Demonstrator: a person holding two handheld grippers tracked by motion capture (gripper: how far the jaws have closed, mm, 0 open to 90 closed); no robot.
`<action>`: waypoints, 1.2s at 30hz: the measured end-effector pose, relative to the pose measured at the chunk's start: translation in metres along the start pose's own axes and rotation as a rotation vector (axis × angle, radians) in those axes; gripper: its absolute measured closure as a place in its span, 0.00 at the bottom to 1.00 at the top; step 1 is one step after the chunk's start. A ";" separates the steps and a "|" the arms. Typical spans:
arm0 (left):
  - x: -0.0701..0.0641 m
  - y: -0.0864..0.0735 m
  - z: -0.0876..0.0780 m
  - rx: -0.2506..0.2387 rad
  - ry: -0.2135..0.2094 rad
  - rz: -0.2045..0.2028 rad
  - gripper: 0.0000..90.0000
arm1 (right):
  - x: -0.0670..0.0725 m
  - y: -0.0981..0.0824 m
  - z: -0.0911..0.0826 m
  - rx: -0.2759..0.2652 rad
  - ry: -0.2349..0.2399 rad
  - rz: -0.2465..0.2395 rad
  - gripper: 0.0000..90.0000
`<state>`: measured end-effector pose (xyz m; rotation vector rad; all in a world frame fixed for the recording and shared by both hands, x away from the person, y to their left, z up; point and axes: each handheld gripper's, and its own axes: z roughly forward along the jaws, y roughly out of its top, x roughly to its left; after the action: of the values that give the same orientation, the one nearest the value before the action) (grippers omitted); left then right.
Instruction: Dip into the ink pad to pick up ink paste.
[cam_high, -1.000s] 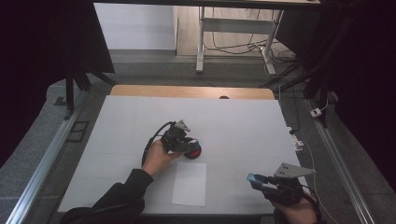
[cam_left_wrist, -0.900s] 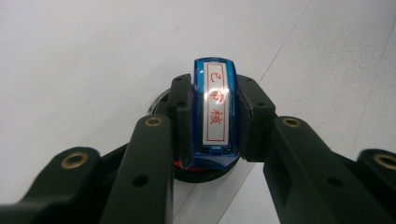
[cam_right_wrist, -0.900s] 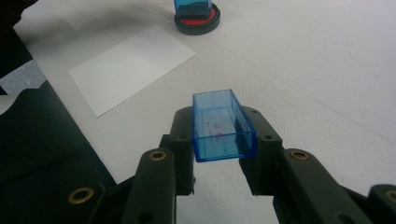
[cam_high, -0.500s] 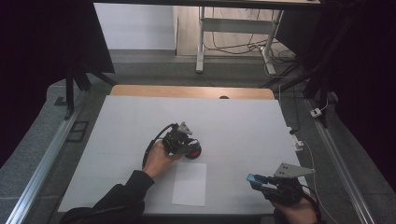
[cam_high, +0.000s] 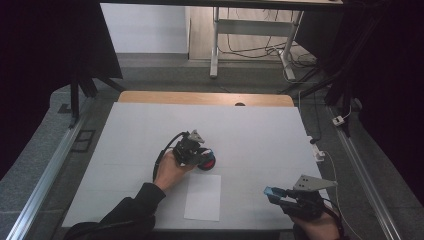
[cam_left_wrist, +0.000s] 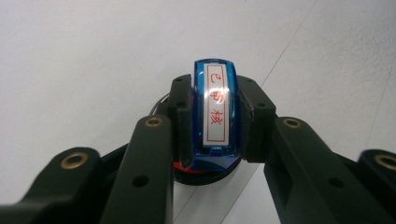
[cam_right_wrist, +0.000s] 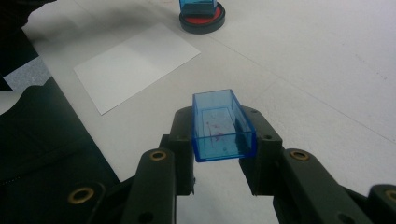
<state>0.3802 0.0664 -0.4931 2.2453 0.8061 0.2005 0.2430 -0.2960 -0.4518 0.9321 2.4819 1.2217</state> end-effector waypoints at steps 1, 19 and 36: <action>0.000 0.000 0.000 0.001 -0.001 -0.003 0.78 | 0.000 0.000 0.000 0.000 0.000 -0.001 0.76; -0.003 0.005 -0.019 -0.045 -0.011 0.026 0.78 | -0.001 0.000 0.000 -0.005 0.006 0.011 0.76; -0.012 0.000 -0.040 -0.057 -0.041 0.066 0.78 | 0.000 0.000 0.000 -0.001 0.009 0.008 0.76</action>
<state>0.3560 0.0823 -0.4631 2.2169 0.6965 0.2058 0.2430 -0.2967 -0.4517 0.9392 2.4869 1.2317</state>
